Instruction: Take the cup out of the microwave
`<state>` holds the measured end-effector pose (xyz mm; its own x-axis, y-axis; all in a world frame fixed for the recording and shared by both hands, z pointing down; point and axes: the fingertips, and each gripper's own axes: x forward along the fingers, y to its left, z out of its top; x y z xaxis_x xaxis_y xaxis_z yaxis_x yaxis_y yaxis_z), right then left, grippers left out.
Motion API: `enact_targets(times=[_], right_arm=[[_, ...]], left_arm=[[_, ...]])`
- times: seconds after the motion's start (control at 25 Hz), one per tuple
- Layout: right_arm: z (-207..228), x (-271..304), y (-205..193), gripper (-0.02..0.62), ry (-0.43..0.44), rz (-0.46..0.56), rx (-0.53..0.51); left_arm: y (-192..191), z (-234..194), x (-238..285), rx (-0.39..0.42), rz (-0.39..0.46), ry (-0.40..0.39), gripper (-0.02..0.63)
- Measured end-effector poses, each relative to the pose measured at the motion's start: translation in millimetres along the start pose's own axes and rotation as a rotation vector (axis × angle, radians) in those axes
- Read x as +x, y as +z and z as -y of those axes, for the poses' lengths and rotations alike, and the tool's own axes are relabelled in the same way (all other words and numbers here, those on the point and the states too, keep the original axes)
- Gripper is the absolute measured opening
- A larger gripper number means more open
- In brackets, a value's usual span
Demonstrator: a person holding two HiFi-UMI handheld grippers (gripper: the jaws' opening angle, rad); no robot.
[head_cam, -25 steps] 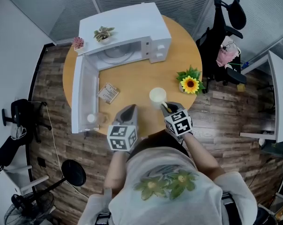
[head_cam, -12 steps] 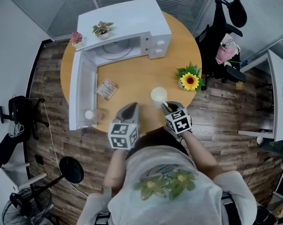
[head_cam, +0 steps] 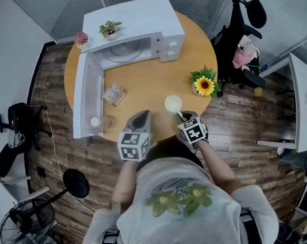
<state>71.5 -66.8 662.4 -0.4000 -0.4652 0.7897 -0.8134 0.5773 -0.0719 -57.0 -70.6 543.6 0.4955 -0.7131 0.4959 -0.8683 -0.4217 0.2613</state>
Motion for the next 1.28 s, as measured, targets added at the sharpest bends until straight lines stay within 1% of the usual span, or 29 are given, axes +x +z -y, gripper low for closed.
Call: enact_targets(times=[0.48, 0.6, 0.8, 0.88, 1.08, 1.28], right_arm=[[1, 5, -20, 0.066, 0.007, -0.073, -0.008], [1, 5, -22, 0.066, 0.008, -0.072, -0.003], [-2, 7, -26, 0.068, 0.036, -0.092, -0.012], [-2, 7, -28, 0.083, 0.043, -0.103, -0.014], [-2, -5, -23, 0.117, 0.057, -0.074, 0.002], [-5, -21, -9, 0.129, 0.055, -0.028, 0.006]], left_arm=[[2, 10, 4, 0.018, 0.004, -0.011, 0.003], [0, 10, 5, 0.016, 0.002, -0.008, 0.003], [-2, 10, 6, 0.014, -0.002, -0.007, 0.003], [-3, 11, 6, 0.014, -0.004, -0.007, 0.003], [-2, 12, 7, 0.013, 0.000, -0.010, 0.003], [4, 12, 6, 0.010, 0.013, -0.010, 0.003]])
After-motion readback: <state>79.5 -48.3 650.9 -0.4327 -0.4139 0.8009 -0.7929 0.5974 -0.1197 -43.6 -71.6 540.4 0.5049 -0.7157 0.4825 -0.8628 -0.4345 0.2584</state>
